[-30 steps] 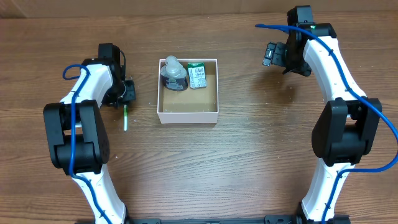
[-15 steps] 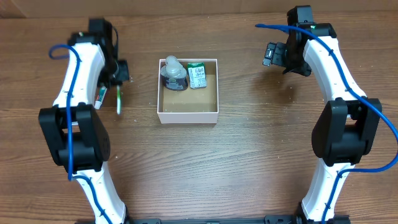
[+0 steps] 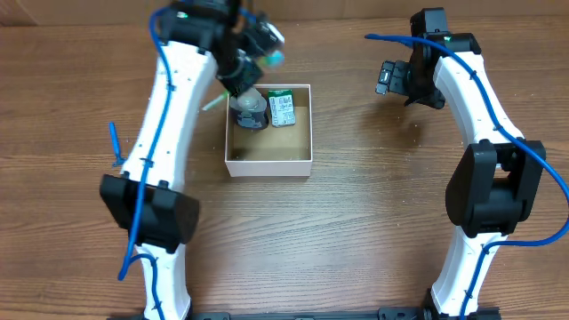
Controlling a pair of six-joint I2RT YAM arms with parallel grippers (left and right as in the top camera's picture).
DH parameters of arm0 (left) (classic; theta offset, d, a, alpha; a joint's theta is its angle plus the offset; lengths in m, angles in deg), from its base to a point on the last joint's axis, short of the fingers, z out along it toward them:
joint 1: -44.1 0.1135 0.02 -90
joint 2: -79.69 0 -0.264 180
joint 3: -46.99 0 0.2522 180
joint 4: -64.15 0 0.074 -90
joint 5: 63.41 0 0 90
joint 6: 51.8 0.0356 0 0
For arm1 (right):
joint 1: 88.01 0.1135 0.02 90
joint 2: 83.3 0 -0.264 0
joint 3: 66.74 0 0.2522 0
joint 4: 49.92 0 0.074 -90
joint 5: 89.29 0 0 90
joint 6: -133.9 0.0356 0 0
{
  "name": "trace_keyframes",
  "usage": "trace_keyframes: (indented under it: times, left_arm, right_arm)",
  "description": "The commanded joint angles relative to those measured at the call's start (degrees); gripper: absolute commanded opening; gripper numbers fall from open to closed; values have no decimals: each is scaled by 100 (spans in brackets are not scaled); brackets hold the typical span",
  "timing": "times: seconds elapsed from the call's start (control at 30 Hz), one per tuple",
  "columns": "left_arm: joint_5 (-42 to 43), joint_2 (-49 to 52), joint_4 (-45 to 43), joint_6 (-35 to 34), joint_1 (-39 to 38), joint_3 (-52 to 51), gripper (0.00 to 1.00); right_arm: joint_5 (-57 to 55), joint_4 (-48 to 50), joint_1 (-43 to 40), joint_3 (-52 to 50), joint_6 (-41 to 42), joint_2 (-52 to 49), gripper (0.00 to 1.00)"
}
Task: Pack container
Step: 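Carry the toothbrush into the box and release it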
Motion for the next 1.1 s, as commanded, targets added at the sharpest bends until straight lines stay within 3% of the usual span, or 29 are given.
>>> trace_keyframes:
  times: [0.0,0.3,0.53,0.6,0.67,1.07]
  left_arm:
    - [127,-2,184,1510,-297,66,4]
    - [813,0,546,2577,-527,-859,4]
    - [966,0,-13,2640,-737,-1657,4]
    - [966,0,-179,2599,-800,-1679,24]
    - [962,0,-273,2597,-826,-1679,31]
    - [446,0,-269,2208,-809,-1679,39]
  right_arm:
    - [-55,35,-7,118,-2,-24,100]
    - [-55,35,-7,118,-2,-24,100]
    - [-55,35,-7,118,-2,-24,100]
    - [-55,35,-7,118,-2,-24,100]
    - [-55,35,-7,118,-2,-24,100]
    - [-55,35,-7,118,-2,-24,100]
